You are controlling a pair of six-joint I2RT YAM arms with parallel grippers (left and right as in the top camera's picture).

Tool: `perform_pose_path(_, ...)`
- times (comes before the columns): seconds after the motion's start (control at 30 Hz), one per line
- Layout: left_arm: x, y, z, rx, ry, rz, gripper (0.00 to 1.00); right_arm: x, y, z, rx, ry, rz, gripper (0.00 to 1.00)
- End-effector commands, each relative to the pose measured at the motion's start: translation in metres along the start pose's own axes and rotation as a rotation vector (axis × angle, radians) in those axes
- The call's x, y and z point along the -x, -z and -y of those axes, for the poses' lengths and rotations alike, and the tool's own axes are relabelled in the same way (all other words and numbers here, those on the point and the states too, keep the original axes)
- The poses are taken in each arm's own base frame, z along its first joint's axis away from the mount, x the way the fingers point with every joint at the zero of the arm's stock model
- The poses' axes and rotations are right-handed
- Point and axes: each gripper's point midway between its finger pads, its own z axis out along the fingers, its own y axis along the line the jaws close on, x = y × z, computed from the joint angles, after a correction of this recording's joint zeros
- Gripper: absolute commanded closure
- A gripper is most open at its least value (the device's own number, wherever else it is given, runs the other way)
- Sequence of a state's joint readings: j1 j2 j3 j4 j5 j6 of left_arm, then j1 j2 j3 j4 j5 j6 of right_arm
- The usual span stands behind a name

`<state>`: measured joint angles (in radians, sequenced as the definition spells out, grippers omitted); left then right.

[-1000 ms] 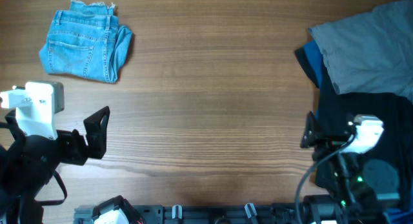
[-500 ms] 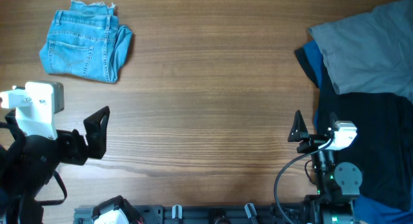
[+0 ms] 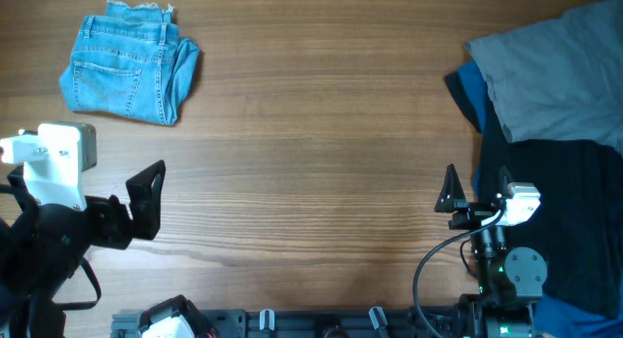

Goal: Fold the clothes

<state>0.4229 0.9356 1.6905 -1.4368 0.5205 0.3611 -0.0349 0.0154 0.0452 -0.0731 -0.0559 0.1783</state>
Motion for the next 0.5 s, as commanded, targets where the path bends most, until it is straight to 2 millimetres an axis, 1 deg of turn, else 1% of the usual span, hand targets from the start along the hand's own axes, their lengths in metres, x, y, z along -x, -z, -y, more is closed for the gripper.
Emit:
perform_pose_path(0.0,0.0007,0.0002,0.0022,-0.01,-0.022,0.002,0.0,0.001,0.0003,0.0009,-0.002,-0.007,0.012,0.0)
perform_pose_path(0.47,0.0004,-0.001,0.0033,-0.018,-0.024,-0.002,0.0,-0.0001,0.0,0.0012,-0.003,-0.007,0.007,0.0)
